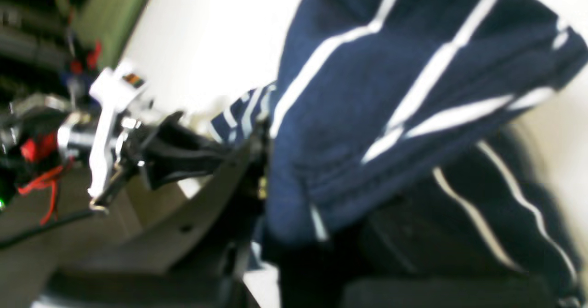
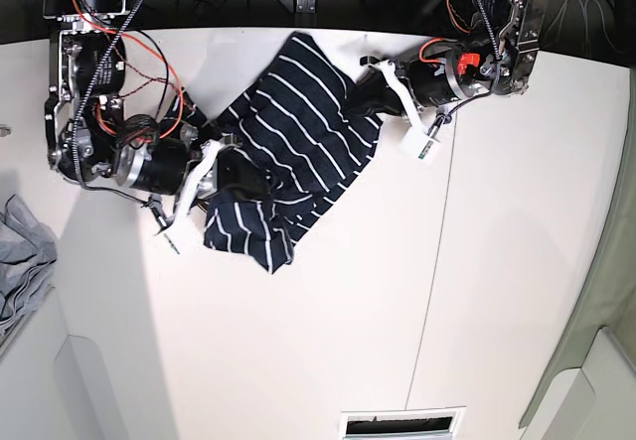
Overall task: Layout the t-shirt on the table in an organized manner, then fold the t-shirt properly
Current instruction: 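Fold the bundle over again with both grippers and release, then tuck and press the folded shirt edges square with both grippers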
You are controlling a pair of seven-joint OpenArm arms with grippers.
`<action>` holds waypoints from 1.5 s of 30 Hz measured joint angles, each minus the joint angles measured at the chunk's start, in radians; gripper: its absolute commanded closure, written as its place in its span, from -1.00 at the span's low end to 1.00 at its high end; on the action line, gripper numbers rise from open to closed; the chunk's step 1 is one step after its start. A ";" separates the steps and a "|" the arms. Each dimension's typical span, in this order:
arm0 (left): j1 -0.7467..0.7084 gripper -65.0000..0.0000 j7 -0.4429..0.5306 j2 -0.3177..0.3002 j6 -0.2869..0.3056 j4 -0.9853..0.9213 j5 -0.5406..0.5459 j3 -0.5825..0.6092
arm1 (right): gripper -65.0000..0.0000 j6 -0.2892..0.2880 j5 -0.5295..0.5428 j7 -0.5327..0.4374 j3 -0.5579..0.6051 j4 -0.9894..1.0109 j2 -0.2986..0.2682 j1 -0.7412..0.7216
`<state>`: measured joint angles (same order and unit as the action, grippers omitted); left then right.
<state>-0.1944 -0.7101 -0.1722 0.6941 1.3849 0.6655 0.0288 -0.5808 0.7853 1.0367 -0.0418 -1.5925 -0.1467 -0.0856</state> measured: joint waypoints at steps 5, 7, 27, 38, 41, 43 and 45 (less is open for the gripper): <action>0.013 1.00 0.001 -0.002 0.000 -0.003 -0.004 -0.002 | 0.87 0.000 -0.109 -0.034 0.189 0.000 0.000 -0.002; 0.024 1.00 -0.002 -0.002 -0.001 -0.004 -0.007 -0.001 | 0.22 0.000 -0.138 -0.049 0.251 0.000 0.000 -0.009; 0.037 1.00 -0.043 -0.011 -0.002 -0.004 0.046 -0.015 | -0.11 0.002 -0.243 -0.111 0.458 -0.098 0.047 -0.051; 0.032 1.00 -0.122 -0.164 -0.005 0.074 0.241 -0.265 | 1.00 0.075 -0.414 -0.251 0.202 -0.055 0.042 -0.095; 0.034 1.00 -0.161 -0.200 -0.005 0.108 0.306 -0.294 | 1.00 0.076 -0.416 -0.265 0.168 0.038 0.031 -0.166; 0.034 1.00 -0.227 -0.198 -0.005 0.144 0.382 -0.282 | 1.00 0.077 -0.413 -0.300 0.161 0.119 0.027 -0.226; 0.031 1.00 -0.262 -0.185 -0.006 0.194 0.415 -0.231 | 1.00 0.077 -0.403 -0.326 0.161 0.218 0.034 -0.285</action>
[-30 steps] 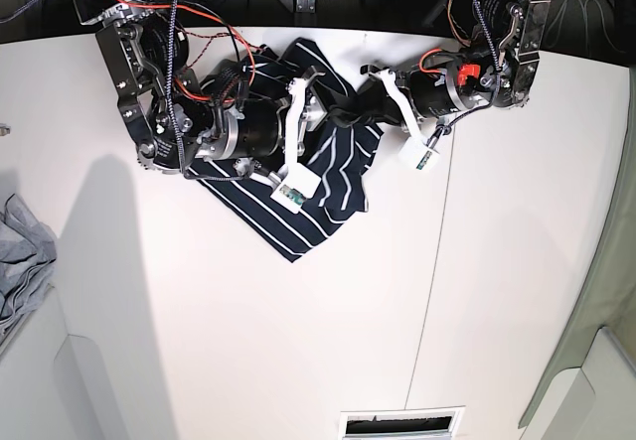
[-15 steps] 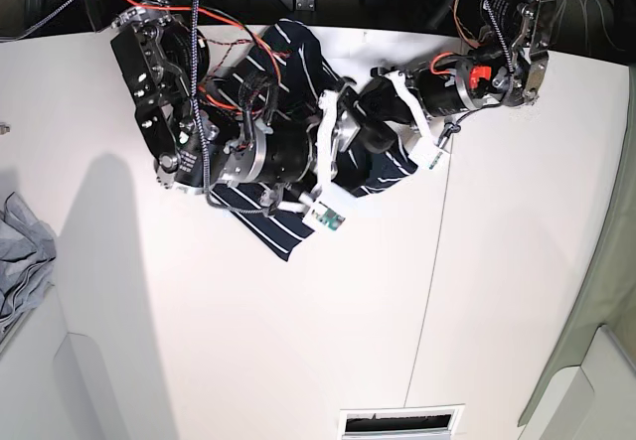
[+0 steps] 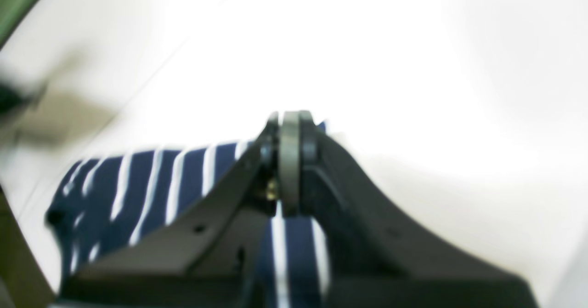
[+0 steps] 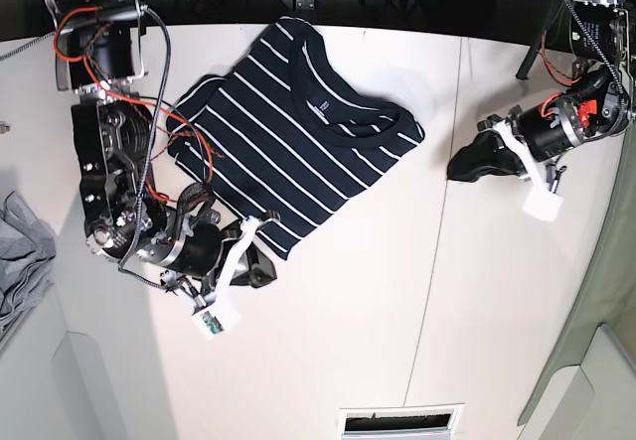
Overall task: Layout the t-shirt on the table in an organized manner, then fold the t-shirt properly
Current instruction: 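Tuck and press the folded shirt edges square with both grippers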
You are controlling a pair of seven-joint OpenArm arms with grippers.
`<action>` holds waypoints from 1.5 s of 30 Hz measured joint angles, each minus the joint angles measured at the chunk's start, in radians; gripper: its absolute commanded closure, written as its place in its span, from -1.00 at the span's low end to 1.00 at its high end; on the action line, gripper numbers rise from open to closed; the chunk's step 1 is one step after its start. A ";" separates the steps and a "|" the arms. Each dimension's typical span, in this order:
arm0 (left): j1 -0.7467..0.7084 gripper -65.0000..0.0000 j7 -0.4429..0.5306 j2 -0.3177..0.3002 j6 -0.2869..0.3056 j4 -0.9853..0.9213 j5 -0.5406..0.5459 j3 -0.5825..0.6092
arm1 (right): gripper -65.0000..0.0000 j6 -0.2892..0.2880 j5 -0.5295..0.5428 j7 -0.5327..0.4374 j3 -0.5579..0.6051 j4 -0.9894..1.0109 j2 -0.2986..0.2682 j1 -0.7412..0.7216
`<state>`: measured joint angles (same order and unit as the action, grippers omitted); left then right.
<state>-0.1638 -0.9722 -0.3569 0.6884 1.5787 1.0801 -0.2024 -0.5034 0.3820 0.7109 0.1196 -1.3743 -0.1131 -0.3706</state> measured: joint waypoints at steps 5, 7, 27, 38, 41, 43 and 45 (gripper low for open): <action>0.007 1.00 0.005 0.034 0.000 0.061 -0.025 0.190 | 1.00 -0.042 0.011 -0.013 0.028 0.240 0.067 -0.104; 0.003 1.00 0.002 0.054 0.000 0.059 -0.032 0.269 | 1.00 -0.051 0.000 -0.014 0.064 0.316 0.099 -0.135; 0.206 1.00 0.108 0.100 0.016 -0.357 -0.251 0.523 | 1.00 -0.054 0.136 0.109 0.212 0.425 -0.053 -0.131; 0.497 1.00 0.134 0.095 0.004 -0.547 -0.328 0.502 | 1.00 -0.050 0.238 0.135 0.207 0.228 -0.120 0.067; 0.533 1.00 0.141 0.098 0.001 -0.547 -0.325 0.504 | 1.00 -0.054 0.245 0.142 0.207 0.140 -0.114 0.156; 0.543 1.00 0.142 0.103 0.001 -0.547 -0.332 0.505 | 1.00 -0.055 0.219 0.147 0.207 0.097 -0.103 0.191; 0.543 1.00 0.138 0.101 0.001 -0.547 -0.332 0.505 | 1.00 -0.055 0.190 0.147 0.196 0.076 -0.095 0.204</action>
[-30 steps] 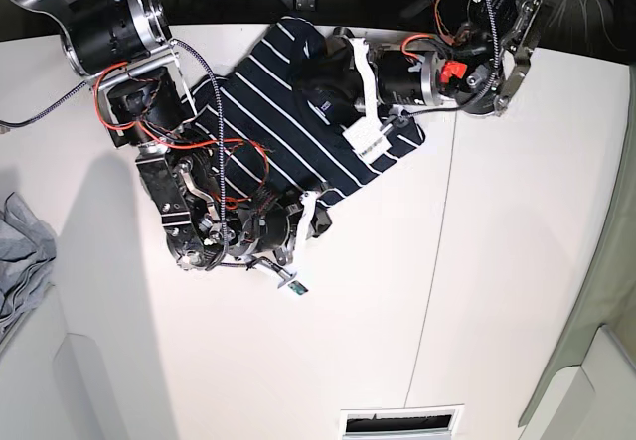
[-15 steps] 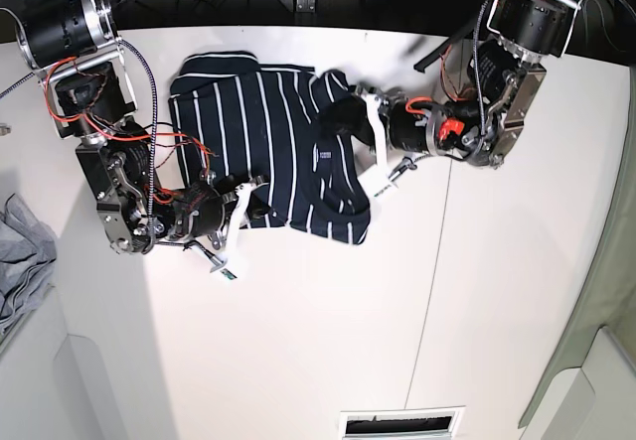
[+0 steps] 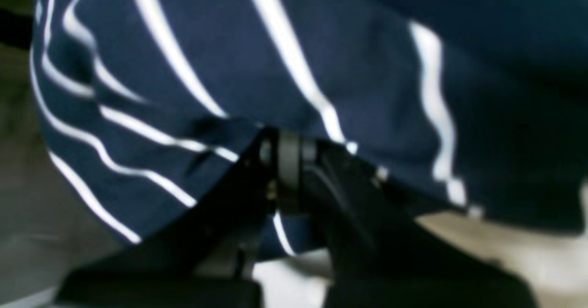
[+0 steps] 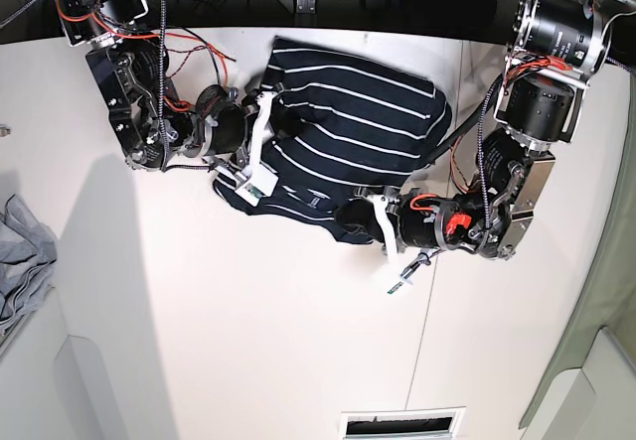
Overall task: Layout the t-shirt on the table in an organized manner, then fold the t-shirt properly
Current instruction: 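Tuck and press the folded shirt edges square with both grippers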
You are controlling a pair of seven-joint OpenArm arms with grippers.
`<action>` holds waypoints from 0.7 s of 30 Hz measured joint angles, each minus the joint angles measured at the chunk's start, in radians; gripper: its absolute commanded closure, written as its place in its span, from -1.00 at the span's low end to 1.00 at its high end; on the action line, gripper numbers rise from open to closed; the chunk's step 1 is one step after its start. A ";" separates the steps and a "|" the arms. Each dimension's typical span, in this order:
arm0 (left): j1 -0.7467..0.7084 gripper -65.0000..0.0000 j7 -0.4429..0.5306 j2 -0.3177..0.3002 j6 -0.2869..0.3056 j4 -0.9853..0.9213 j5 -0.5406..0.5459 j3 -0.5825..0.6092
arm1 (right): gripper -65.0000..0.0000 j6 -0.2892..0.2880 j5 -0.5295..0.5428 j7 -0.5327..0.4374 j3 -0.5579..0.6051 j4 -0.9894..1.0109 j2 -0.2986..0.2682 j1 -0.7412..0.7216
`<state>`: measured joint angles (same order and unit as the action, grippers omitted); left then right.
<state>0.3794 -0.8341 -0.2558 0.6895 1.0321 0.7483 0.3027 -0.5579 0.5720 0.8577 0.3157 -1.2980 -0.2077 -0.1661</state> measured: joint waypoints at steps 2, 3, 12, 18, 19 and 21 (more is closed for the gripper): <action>-0.001 1.00 -0.014 -0.008 0.000 0.000 -0.003 0.000 | 1.00 0.000 -0.005 -0.004 -0.026 -0.001 0.000 0.000; -0.002 1.00 -0.015 -0.009 0.000 0.000 -0.003 0.000 | 1.00 0.000 -0.005 -0.005 -0.045 -0.001 0.000 0.000; 0.000 1.00 -0.111 -0.085 0.000 0.130 0.180 0.001 | 1.00 0.000 0.097 0.037 -0.299 -0.002 -0.003 -0.007; -0.031 1.00 -0.164 -0.189 0.000 0.236 0.276 0.003 | 1.00 -0.010 0.192 0.188 -0.510 -0.005 -0.006 -0.005; -0.051 1.00 -0.169 -0.214 0.000 0.249 0.283 0.003 | 1.00 -0.012 0.204 0.222 -0.541 -0.005 -0.009 -0.003; -0.109 1.00 -0.187 -0.264 0.000 0.287 0.301 0.002 | 1.00 -0.020 0.262 0.254 -0.586 -0.006 -0.020 0.010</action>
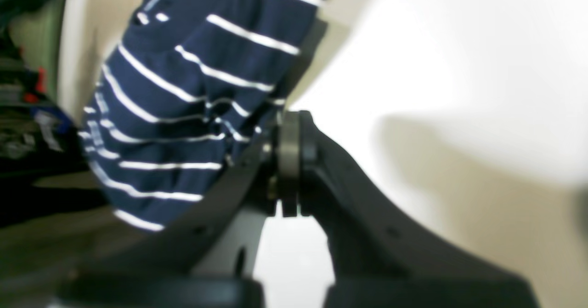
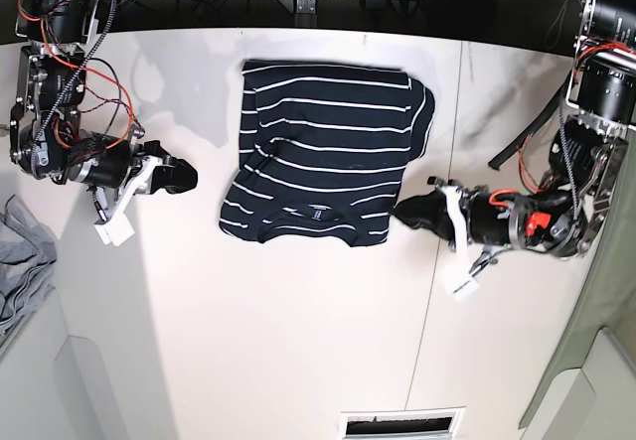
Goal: Layout the t-shirt on the table in an organized manner, then fold the t-shirt properly
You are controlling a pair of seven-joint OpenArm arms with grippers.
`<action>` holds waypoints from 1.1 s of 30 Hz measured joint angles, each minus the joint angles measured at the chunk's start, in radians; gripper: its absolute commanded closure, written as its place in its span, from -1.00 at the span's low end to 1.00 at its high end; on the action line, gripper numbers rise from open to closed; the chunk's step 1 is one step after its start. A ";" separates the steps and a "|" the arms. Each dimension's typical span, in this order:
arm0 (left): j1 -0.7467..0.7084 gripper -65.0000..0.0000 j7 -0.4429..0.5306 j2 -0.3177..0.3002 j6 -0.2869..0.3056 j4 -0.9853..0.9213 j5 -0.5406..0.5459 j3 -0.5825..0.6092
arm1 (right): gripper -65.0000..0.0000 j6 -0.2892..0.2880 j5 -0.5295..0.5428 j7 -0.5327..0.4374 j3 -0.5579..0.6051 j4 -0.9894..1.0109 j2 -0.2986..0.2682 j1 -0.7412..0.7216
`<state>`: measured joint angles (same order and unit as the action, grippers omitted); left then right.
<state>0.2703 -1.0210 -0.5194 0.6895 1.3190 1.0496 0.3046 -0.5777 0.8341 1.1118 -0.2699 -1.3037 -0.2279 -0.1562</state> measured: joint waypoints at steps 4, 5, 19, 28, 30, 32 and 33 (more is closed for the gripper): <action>-0.154 1.00 -0.019 -0.094 0.000 0.131 0.014 0.004 | 1.00 -0.010 0.077 0.019 -0.019 -0.008 -0.055 0.068; -0.190 1.00 -0.017 -0.114 0.000 0.165 0.015 0.003 | 1.00 -0.014 0.082 0.019 -0.019 -0.009 -0.071 0.089; -0.742 1.00 0.037 -0.113 0.000 0.404 -0.053 -0.273 | 1.00 -0.025 0.121 0.019 -0.022 -0.221 -0.143 0.425; -0.919 1.00 0.213 0.069 -0.001 0.403 -0.337 -0.322 | 1.00 -0.034 0.056 -0.006 -0.016 -0.235 -0.141 0.554; -0.941 1.00 0.245 0.114 0.000 0.397 -0.415 -0.318 | 1.00 -0.036 0.000 -0.042 0.000 -0.236 -0.142 0.578; -0.949 1.00 0.280 0.150 0.000 0.366 -0.473 -0.307 | 1.00 -0.037 -0.069 -0.079 0.035 -0.235 -0.145 0.598; -0.945 1.00 0.297 0.159 0.000 0.344 -0.491 -0.299 | 1.00 -0.037 -0.105 -0.100 0.059 -0.235 -0.149 0.608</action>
<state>-0.6750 -0.7238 -0.3599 0.6891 1.6630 0.5583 0.0051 -0.6144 0.7288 1.0115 -0.2111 -1.5383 -0.3767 0.4515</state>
